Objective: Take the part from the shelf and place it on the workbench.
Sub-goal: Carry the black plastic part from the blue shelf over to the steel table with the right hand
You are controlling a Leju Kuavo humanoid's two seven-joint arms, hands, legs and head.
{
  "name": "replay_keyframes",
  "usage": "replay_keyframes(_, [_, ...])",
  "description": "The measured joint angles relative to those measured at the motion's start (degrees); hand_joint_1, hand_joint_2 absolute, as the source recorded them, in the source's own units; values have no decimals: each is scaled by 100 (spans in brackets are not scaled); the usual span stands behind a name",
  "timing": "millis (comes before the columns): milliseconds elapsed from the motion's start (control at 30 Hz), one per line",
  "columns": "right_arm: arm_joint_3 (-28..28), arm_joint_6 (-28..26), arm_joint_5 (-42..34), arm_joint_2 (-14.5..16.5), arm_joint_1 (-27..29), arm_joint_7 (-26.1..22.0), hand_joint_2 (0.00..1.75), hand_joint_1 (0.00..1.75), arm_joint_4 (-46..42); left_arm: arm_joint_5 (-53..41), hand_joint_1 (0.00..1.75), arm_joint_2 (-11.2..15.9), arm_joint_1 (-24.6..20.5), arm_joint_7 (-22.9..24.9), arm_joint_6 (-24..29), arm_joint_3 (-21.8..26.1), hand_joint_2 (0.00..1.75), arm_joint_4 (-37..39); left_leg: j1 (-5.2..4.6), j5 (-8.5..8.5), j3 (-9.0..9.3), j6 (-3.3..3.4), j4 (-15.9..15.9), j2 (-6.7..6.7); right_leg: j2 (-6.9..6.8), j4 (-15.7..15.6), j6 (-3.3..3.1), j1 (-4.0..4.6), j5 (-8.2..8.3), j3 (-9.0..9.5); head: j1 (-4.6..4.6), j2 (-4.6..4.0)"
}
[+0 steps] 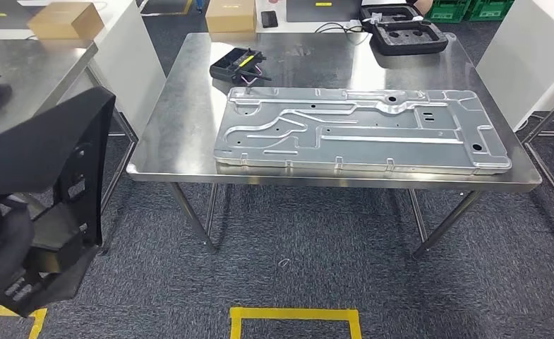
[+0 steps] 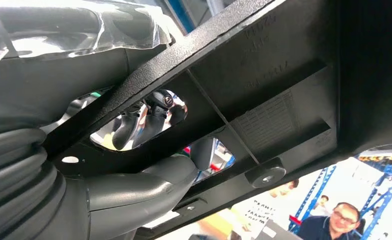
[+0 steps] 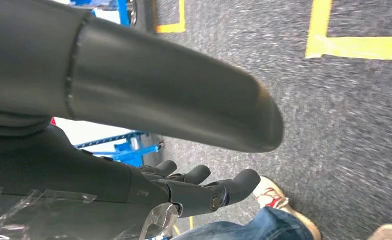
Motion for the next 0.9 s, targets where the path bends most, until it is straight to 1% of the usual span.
replay_keyframes(67, [-20, 8, -49, -15, 0, 0, 0, 0, 0, 19, 175, 3, 9, -4, 0, -4, 175, -1, 31, -251, -499, -74, 690, 5, 8, -1, -19, -2, -59, 53, -8, -1])
replay_keyframes(100, [-37, 10, -76, -22, 3, 0, 0, 0, 0, 27, 175, 3, 19, -4, 0, -8, 175, -1, 42, -322, -682, -94, 860, 7, 13, -1, -16, -2, -94, 88, -9, -1])
replay_keyframes(133, [-56, 15, -100, -28, 9, 0, 0, 0, 0, 33, 175, 3, 26, -4, 0, -11, 175, -1, 48, -285, -771, -96, 838, 9, 20, -1, -8, -1, -134, 136, -9, -1])
replay_keyframes(167, [-81, 21, -136, -35, 14, 0, 0, 0, 0, 38, 175, 3, 27, -4, 0, -14, 175, -1, 48, -122, -749, -82, 609, 10, 25, -1, 3, -1, -176, 194, -9, -1])
replay_keyframes(233, [-141, 34, -243, -43, 19, 0, 0, 0, 0, 43, 175, 4, 27, -4, -3, -15, 175, -1, 25, 406, -506, -10, -183, 12, 32, -10, 31, -1, -256, 322, -8, -1])
replay_keyframes(267, [-180, 39, -313, -46, 15, 0, 0, 0, 0, 44, 175, 4, 20, -5, -12, -15, 175, -1, -6, 554, -404, 32, -501, 11, 40, -22, 54, -1, -287, 361, -7, -1])
replay_keyframes(300, [-218, 43, -383, -56, 7, 0, 0, 0, -1, 44, 175, 7, 8, -7, -21, -13, 175, -2, -38, 627, -346, 75, -690, 7, 43, -45, 86, -7, -307, 391, -7, 0])
replay_keyframes(367, [-299, 46, -490, -76, -9, -1, 0, 0, -2, 44, 175, 12, -21, -7, -38, -11, 175, -5, -78, 612, -310, 165, -798, -9, 43, -27, 163, -13, -285, 421, -8, 1])
replay_keyframes(433, [-372, 33, -548, -101, -15, -1, 0, 0, -2, 45, 175, 14, -51, -7, -46, -13, 175, -8, -45, 667, -177, 241, -877, -18, 35, 99, 211, -7, -298, 433, -1, 1])
replay_keyframes(467, [-407, 19, -572, -112, -17, -1, 0, 0, -2, 45, 175, 13, -68, -7, -51, -16, 175, -9, -26, 667, -109, 266, -898, -13, 36, 259, 223, -3, -366, 369, 5, 1])
replay_keyframes(500, [-443, 5, -597, -125, -19, -1, 0, 0, -2, 45, 175, 11, -83, -8, -58, -21, 175, -9, -15, 664, -58, 281, -914, -7, 35, 529, 230, -2, -488, 224, 17, 1])
replay_keyframes(567, [-516, -16, -652, -148, -22, -3, 0, 0, -2, 47, 175, 5, -101, -8, -81, -48, 175, -9, -25, 628, -38, 303, -913, 3, 34, 1233, 257, -5, -786, -230, 38, 2])
replay_keyframes(600, [-551, -19, -678, -161, -23, -4, 0, 0, -2, 51, 175, 2, -105, -8, -95, -68, 175, -9, -29, 605, -28, 305, -911, 3, 33, 1476, 275, -8, -870, -429, 46, 2])
replay_keyframes(633, [-585, -21, -696, -171, -22, -4, 0, 0, -2, 56, 175, -1, -109, -8, -104, -88, 175, -9, -31, 578, -7, 300, -909, 3, 33, 1528, 291, -9, -843, -533, 49, 2])
replay_keyframes(667, [-617, -21, -710, -181, -19, -4, 0, 0, -2, 60, 175, -4, -115, -8, -109, -104, 175, -9, -28, 546, 29, 288, -906, 3, 31, 1354, 302, -10, -682, -521, 51, 2])
replay_keyframes(733, [-677, -23, -718, -203, -10, -4, 0, 0, -2, 64, 175, -9, -133, -8, -113, -127, 175, -9, -18, 465, 130, 244, -902, 9, 13, 560, 296, -7, -169, -255, 55, 2])
replay_keyframes(767, [-703, -25, -719, -211, -9, -4, 0, 0, -2, 66, 175, -11, -151, -8, -115, -137, 175, -9, -20, 427, 170, 215, -898, 16, -4, 217, 274, 1, -46, -132, 58, 1])
replay_keyframes(800, [-724, -26, -718, -216, -14, -6, 0, 0, -2, 68, 175, -14, -168, -8, -119, -144, 175, -9, -25, 392, 191, 182, -899, 25, -21, 6, 243, 11, 12, -52, 62, 1])
replay_keyframes(867, [-768, -28, -716, -219, -22, -9, 0, 0, -2, 75, 175, -16, -197, -8, -126, -154, 175, -9, -39, 359, 214, 120, -857, 39, -23, -63, 160, 24, -32, -27, 66, 1])
replay_keyframes(900, [-786, -28, -714, -218, -26, -11, 0, 0, -2, 80, 175, -16, -205, -8, -128, -155, 175, -9, -37, 344, 218, 95, -821, 42, -14, -66, 123, 16, 1, 4, 67, 2])
